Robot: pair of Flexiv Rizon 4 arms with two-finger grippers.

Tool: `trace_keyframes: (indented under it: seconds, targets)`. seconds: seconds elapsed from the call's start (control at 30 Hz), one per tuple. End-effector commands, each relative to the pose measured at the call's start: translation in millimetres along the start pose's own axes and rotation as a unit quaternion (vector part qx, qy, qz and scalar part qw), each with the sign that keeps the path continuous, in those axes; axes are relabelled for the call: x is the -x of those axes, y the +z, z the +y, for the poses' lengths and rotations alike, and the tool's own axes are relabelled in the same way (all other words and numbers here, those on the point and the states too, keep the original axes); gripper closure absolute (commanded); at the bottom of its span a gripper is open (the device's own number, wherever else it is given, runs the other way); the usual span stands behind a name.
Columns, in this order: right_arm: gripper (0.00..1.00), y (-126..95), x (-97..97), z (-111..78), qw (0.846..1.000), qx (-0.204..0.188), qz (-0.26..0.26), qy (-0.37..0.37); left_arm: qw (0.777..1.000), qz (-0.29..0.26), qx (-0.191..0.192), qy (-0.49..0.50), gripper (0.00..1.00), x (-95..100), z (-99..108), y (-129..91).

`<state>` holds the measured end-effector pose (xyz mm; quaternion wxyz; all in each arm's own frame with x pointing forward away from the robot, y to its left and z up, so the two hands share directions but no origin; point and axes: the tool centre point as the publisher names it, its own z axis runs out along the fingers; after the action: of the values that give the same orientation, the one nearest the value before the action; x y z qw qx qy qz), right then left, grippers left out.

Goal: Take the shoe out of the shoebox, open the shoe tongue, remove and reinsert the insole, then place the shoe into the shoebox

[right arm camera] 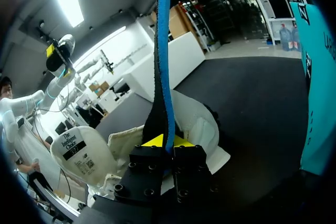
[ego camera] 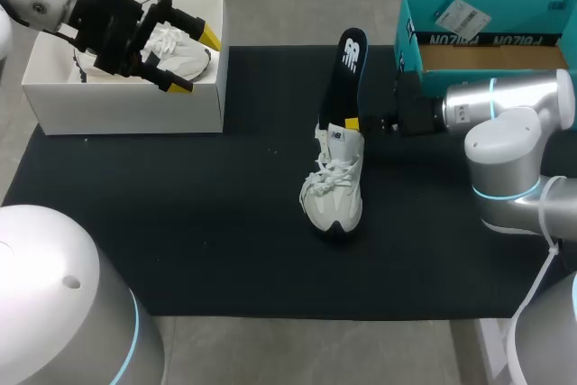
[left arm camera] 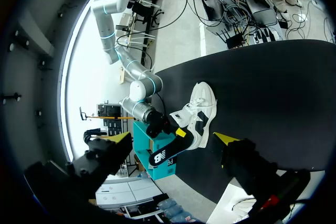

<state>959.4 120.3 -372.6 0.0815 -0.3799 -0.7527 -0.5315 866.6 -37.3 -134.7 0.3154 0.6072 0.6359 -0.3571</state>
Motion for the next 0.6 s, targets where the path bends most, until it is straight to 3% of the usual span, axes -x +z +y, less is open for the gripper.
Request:
trace_keyframes:
  seconds: [0.03, 0.47, 0.5, 0.53, 0.6]
  targets:
    - [1.0, -1.4, -1.6, -8.1, 1.0, -0.021, 0.004, 0.0, 1.0, 0.002, 0.0, 0.0, 0.0, 0.6, -0.2, -0.3]
    - [1.0, -3.5, -9.8, -19.7, 0.998, -0.06, 0.024, 0.012, 1.0, 0.002, 0.0, 0.0, 0.0, 0.6, -0.2, -0.3]
    - [0.93, -3.8, -9.1, -19.3, 0.998, -0.06, 0.022, 0.013, 1.0, 0.002, 0.0, 0.0, 0.0, 0.6, -0.2, -0.3]
    - [0.68, -4.0, -7.8, -17.6, 0.998, -0.058, 0.02, 0.014, 1.0, 0.002, 0.0, 0.0, 0.0, 0.6, -0.2, -0.3]
    - [0.67, -3.8, -6.4, -12.8, 0.998, -0.053, 0.017, 0.01, 1.0, 0.002, 0.0, 0.0, 0.0, 0.6, -0.2, -0.3]
